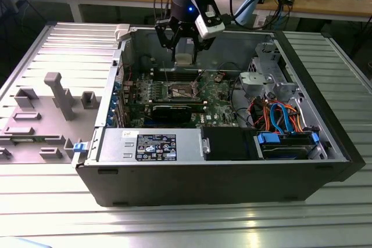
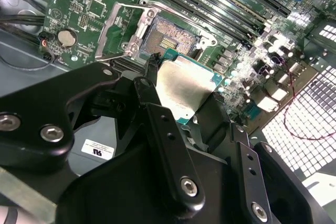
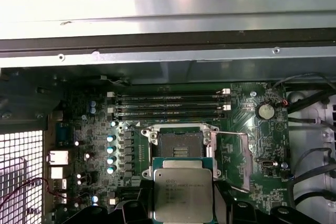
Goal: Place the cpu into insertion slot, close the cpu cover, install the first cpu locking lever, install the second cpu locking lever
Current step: 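Place the cpu into insertion slot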
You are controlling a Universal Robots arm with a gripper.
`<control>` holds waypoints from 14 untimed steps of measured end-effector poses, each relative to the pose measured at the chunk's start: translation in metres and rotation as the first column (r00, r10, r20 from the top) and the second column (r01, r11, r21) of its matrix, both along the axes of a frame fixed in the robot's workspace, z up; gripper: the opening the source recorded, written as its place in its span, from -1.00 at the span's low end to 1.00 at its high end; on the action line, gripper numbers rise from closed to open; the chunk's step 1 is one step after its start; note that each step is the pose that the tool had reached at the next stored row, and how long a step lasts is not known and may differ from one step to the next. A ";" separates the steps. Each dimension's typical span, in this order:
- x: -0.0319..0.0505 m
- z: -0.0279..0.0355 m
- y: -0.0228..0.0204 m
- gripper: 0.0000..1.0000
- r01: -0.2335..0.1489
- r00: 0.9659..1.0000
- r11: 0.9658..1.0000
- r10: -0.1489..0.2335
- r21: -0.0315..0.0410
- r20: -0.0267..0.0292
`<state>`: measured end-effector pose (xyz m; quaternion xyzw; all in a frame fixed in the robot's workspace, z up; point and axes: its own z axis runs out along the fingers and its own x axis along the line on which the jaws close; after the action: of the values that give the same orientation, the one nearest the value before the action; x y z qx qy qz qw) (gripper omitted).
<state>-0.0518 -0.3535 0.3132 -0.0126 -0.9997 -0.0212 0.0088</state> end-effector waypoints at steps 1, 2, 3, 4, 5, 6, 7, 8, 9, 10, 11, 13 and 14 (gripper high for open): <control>-0.0001 -0.0007 0.0000 0.09 0.000 1.000 1.000 0.000 0.000 0.000; -0.0001 -0.0011 0.0000 0.09 0.000 1.000 1.000 0.000 0.000 0.000; -0.0002 -0.0019 0.0000 0.09 0.000 1.000 1.000 0.000 0.000 0.000; -0.0003 -0.0023 0.0000 0.09 0.000 1.000 1.000 0.000 0.000 0.000; -0.0003 -0.0026 0.0000 0.09 0.000 1.000 1.000 0.000 0.000 0.000; -0.0003 -0.0028 0.0000 0.09 0.000 1.000 1.000 0.000 0.000 0.000; -0.0003 -0.0030 0.0000 0.09 0.000 1.000 1.000 0.000 0.000 0.000; -0.0003 -0.0033 0.0000 0.09 0.000 1.000 1.000 0.000 0.000 0.000; -0.0003 -0.0035 0.0000 0.09 0.000 1.000 1.000 0.000 0.000 0.000; -0.0004 -0.0037 0.0000 0.09 0.000 1.000 1.000 0.000 0.000 0.000; -0.0004 -0.0040 0.0000 0.09 0.000 1.000 1.000 0.000 0.000 0.000; -0.0004 -0.0045 0.0000 0.09 0.000 1.000 1.000 0.000 0.000 0.000; -0.0004 -0.0049 0.0000 0.09 0.000 1.000 1.000 0.000 0.000 0.000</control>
<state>-0.0522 -0.3536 0.3082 -0.0126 -0.9997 -0.0211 0.0088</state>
